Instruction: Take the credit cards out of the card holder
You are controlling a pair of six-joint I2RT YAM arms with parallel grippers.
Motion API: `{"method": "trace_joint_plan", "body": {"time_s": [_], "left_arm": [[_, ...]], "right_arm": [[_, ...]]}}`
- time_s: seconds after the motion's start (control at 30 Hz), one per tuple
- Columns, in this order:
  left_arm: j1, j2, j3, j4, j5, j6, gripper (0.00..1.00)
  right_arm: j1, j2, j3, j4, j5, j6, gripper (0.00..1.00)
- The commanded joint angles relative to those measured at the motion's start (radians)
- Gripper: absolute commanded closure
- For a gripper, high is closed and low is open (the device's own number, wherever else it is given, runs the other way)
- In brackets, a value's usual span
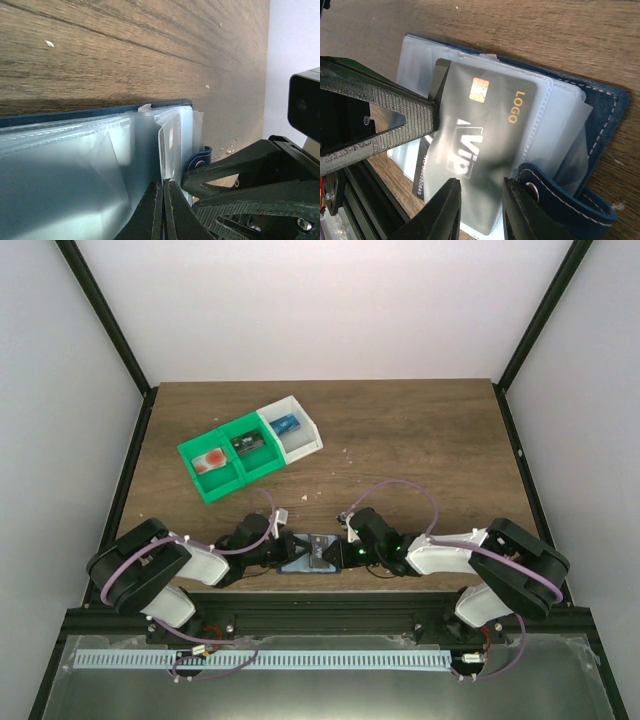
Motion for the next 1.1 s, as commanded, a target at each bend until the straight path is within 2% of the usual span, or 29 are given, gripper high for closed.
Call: {"method": "trace_joint_plan", "body": {"time_s": [0.0, 0.4, 0.73, 0.9, 0.97, 1.07], "left_arm": [[0.004, -0.013, 0.002, -0.007, -0.001, 0.009, 1.0], [0.047, -0.144, -0.053, -0.086, -0.025, 0.019, 1.0], [0.06, -0.196, -0.05, -0.149, -0.005, 0.025, 1.0], [0.117, -0.237, -0.043, -0.133, 0.115, 0.037, 1.0], [0.121, -0.276, -0.023, -0.202, 0.114, 0.072, 1.0], [0.124, -0.351, 0.026, -0.411, 0.059, 0.152, 1.0]], "right_arm": [[-0.003, 0.005, 0.0, -0.054, 0.048, 0.004, 0.75], [-0.012, 0.026, -0.006, -0.044, 0.038, 0.014, 0.76], [-0.013, 0.02, -0.002, -0.051, 0.04, 0.011, 0.76], [-0.015, 0.02, 0.002, -0.057, 0.044, 0.011, 0.76], [-0.015, 0.021, 0.0, -0.056, 0.043, 0.011, 0.76], [-0.018, 0.026, -0.001, -0.057, 0.044, 0.016, 0.76]]}}
